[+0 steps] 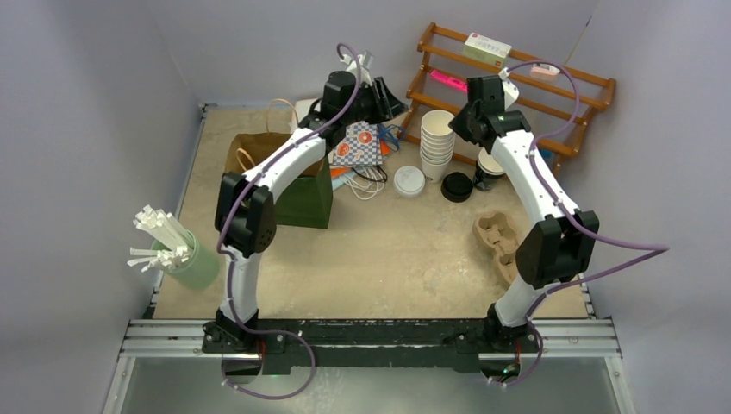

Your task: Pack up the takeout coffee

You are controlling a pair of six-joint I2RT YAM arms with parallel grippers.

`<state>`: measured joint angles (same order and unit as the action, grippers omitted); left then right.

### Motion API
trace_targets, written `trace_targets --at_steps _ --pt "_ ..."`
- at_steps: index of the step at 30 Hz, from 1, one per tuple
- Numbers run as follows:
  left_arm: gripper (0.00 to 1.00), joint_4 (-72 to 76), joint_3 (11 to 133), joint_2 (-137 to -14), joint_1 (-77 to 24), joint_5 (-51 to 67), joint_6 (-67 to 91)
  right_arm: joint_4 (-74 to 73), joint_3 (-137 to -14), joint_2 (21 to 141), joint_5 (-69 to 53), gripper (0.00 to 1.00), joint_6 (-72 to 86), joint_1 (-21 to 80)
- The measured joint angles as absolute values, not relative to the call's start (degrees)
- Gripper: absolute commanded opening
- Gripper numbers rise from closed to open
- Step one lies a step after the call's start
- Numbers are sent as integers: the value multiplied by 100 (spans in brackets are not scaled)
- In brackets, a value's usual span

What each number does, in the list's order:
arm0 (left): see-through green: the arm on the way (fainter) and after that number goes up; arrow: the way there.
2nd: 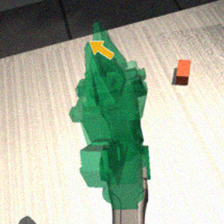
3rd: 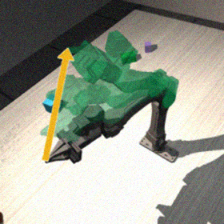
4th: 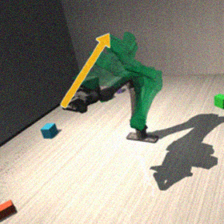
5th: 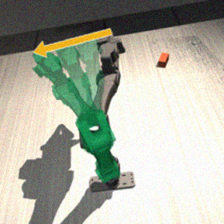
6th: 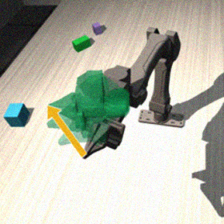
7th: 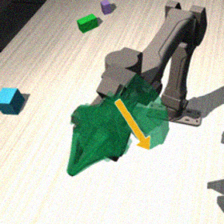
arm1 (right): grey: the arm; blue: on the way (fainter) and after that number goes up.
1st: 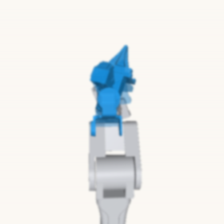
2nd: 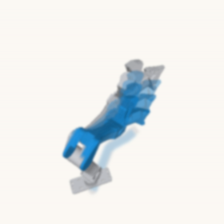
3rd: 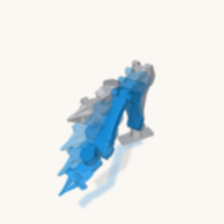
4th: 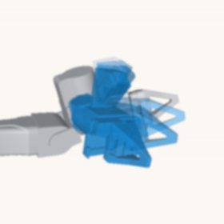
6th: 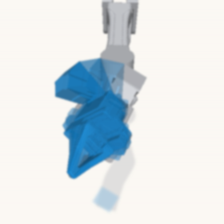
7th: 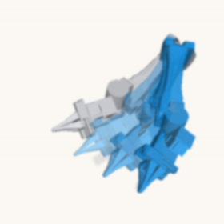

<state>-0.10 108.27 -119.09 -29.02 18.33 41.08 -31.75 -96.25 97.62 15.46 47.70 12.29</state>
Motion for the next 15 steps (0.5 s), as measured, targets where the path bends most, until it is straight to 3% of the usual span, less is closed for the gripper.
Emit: trace_targets --at_steps 15 --pt "37 207 10951 -12785 -2995 2447 5260 -2921 -9297 9564 1374 0 4950 1160"
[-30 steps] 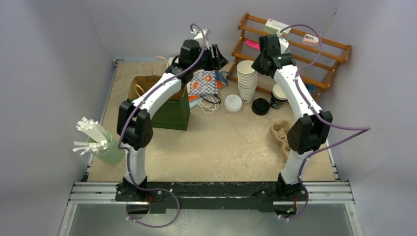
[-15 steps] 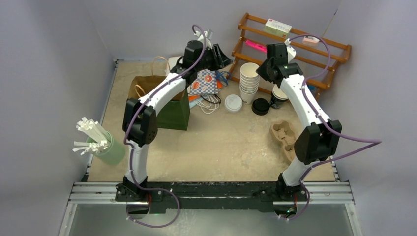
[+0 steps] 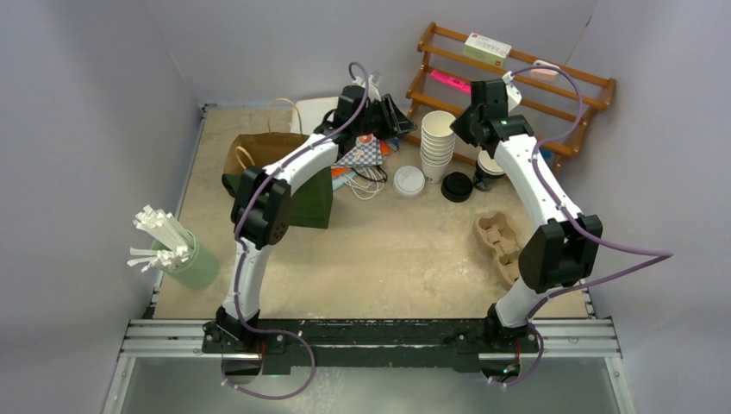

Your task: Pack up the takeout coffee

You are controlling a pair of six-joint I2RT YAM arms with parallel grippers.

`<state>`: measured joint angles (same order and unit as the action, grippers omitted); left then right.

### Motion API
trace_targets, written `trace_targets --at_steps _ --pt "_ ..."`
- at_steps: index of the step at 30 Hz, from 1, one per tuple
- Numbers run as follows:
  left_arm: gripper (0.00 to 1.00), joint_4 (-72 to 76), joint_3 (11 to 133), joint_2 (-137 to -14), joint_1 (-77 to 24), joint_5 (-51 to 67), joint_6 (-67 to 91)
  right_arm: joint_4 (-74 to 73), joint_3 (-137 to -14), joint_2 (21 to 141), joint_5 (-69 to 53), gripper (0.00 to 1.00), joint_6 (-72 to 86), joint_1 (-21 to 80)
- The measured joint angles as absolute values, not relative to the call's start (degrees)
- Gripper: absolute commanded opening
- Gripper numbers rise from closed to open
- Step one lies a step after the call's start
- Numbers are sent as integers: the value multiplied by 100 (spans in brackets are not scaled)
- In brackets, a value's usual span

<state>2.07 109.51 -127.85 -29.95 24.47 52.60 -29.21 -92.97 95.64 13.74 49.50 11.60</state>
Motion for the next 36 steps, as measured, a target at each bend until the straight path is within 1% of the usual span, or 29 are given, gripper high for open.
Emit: trace_targets --at_steps 2,5,12,23,36 --pt "40 261 10962 -12796 -3009 2491 5341 -2919 -9279 9548 1365 0 4952 1160" --pt "42 336 10980 -12798 -3015 2534 5435 -2888 -9264 9548 1337 0 4960 1153" --pt "42 460 11017 -12820 -3026 2589 5518 -2808 -9236 9548 1243 0 4998 1144" --pt "39 504 11089 -12954 -3096 2644 5596 -2729 -9150 9515 1177 0 5063 1050" --pt "38 14 11415 -12997 -3168 2504 5135 -2545 -8862 9330 919 0 5216 932"
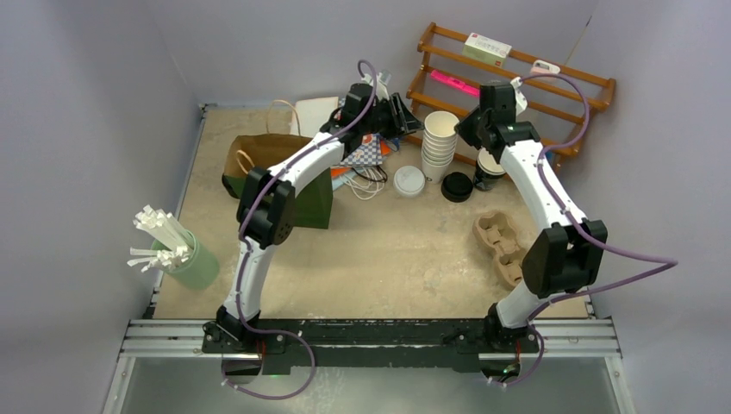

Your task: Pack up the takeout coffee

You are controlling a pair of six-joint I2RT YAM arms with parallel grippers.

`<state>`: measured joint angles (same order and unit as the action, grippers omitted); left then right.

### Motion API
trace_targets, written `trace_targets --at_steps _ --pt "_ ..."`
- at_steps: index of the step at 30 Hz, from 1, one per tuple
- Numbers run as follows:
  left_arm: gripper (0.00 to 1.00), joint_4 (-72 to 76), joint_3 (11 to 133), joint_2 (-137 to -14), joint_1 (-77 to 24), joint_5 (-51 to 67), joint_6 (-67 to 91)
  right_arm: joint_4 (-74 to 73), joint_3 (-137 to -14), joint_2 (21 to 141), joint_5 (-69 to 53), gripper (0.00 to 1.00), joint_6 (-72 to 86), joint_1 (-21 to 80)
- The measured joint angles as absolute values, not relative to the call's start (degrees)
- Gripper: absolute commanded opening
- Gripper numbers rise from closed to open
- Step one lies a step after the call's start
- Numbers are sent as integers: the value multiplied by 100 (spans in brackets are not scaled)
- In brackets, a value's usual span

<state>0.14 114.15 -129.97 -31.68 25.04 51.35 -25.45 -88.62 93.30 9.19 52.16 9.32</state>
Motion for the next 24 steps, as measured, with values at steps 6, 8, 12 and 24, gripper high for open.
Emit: trace_targets --at_steps 6,8,12,24 --pt "38 -228 11555 -12997 -3203 2408 4936 -2541 -8772 9242 893 0 5251 930" --pt "38 -329 11611 -12997 -3216 2368 4853 -2543 -8761 9216 856 0 5260 930" --pt "38 -506 11679 -12997 -3242 2285 4733 -2554 -8759 9168 794 0 5264 928" --pt "39 -725 11734 -13019 -3319 2121 4517 -2574 -8702 9065 674 0 5295 926"
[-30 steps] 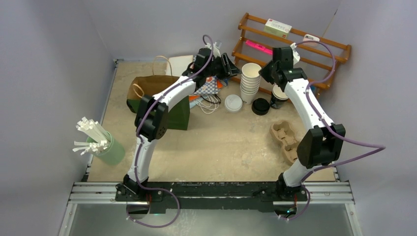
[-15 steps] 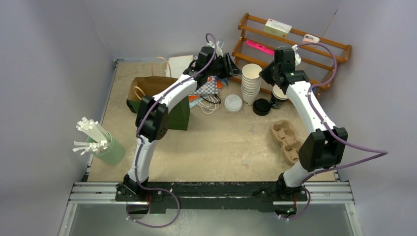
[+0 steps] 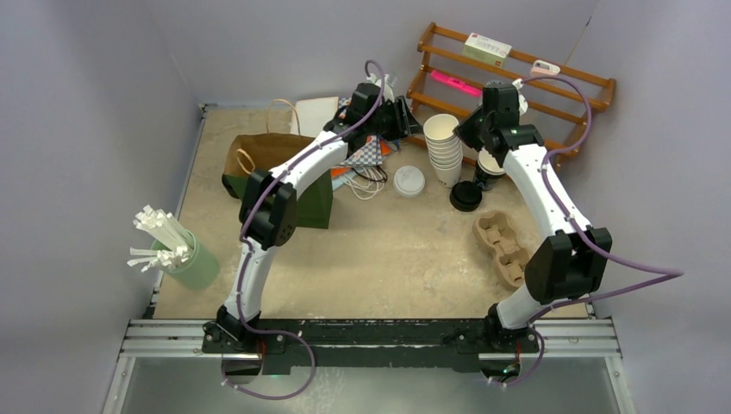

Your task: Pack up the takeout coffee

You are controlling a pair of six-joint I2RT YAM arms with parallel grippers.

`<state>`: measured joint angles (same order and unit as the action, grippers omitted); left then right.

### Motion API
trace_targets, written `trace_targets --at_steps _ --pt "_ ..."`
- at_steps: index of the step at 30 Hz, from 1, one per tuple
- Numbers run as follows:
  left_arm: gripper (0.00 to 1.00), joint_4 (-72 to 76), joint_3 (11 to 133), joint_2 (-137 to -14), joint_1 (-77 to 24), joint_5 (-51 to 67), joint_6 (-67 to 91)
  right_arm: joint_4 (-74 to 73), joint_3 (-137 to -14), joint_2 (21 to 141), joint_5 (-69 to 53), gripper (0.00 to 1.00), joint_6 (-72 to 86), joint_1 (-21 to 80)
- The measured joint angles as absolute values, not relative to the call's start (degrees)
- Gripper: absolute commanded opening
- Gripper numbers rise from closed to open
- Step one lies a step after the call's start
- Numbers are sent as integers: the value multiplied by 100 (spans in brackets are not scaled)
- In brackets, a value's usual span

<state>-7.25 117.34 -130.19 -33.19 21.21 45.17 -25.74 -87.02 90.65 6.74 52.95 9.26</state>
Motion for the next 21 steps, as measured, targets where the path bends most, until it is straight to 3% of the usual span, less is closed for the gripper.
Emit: trace_targets --at_steps 21 --pt "39 -1079 12042 -13019 -3341 1605 3785 -1925 -8670 9065 145 0 5618 893"
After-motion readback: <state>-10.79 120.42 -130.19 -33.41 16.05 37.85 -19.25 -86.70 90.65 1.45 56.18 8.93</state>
